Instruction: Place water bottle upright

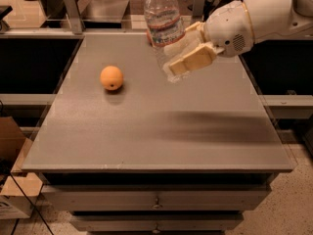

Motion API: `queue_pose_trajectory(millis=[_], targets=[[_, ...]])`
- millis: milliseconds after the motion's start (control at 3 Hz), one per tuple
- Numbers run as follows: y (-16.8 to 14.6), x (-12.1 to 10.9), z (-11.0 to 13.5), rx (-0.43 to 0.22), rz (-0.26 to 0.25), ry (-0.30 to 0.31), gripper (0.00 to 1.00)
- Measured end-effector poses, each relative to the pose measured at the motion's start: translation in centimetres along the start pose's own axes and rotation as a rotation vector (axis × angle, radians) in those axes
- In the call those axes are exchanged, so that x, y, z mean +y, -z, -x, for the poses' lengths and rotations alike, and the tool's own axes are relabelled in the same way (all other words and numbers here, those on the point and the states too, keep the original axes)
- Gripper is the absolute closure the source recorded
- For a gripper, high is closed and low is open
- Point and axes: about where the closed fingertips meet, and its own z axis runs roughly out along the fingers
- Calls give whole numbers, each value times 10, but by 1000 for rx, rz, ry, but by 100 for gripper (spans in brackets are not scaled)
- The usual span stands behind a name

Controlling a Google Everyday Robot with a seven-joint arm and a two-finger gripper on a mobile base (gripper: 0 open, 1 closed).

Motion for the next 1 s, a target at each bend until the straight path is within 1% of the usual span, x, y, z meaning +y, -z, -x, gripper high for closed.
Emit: queue_pose_trajectory(millis=[333,667,1000], targets=[[-20,-1,-14,-35,24,-54,100],[-44,-4,-29,-85,43,-91,100],[-59,-4,-43,-131,34,-89,100]])
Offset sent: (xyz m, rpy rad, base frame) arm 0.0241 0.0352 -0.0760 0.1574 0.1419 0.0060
